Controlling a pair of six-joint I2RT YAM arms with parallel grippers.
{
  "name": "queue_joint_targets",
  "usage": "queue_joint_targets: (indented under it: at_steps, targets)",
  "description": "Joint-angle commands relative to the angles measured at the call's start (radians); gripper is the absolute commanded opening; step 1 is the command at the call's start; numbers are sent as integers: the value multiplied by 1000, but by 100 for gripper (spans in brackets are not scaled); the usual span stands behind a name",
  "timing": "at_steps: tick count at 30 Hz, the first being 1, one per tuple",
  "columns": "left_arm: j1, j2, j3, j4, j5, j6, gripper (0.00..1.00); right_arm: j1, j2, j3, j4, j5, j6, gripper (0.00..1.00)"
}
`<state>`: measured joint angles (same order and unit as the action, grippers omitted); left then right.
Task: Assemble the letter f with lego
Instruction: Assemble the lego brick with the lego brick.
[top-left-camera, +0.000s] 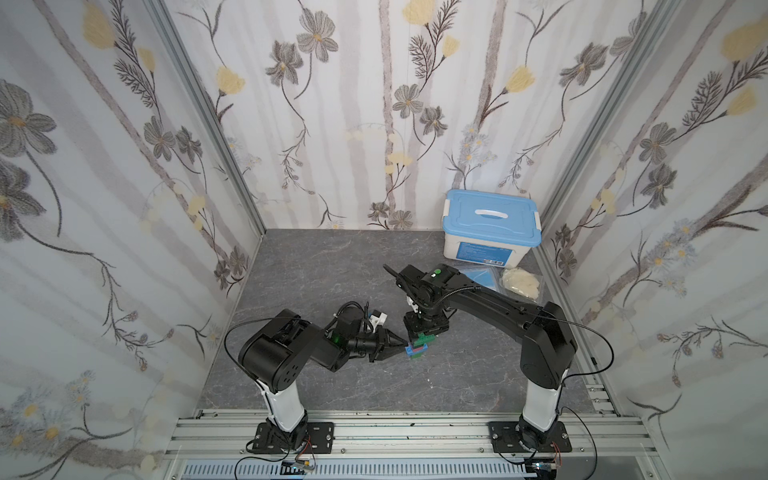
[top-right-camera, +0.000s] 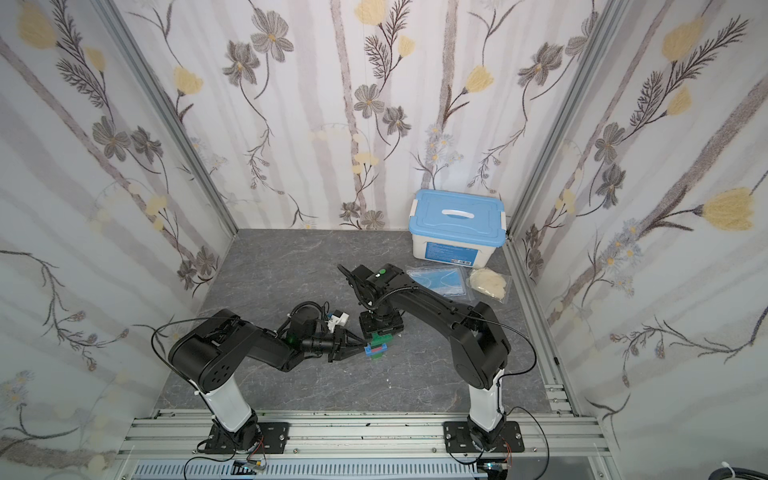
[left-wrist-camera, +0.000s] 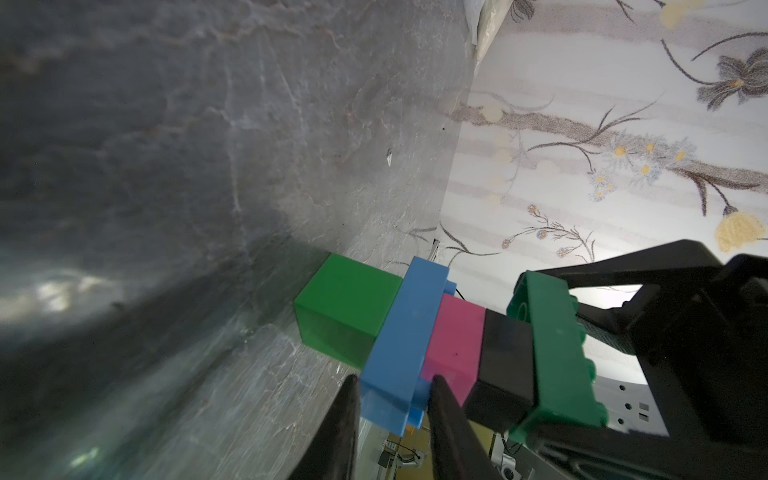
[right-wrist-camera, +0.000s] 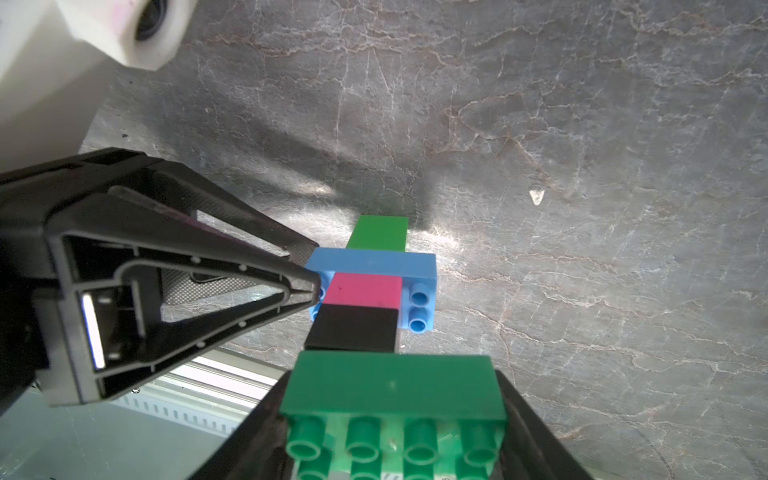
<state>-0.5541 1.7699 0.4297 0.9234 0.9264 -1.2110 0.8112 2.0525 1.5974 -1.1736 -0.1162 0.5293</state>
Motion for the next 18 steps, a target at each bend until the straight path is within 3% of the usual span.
queue_joint_targets:
  at_steps: [1, 18]
  targets:
    - [-4, 5, 4, 31, 20, -4, 29, 5, 24, -14, 43, -2, -7, 64]
    - [-4, 30, 21, 28, 29, -2, 27, 6, 43, -28, 51, 6, -79, 64]
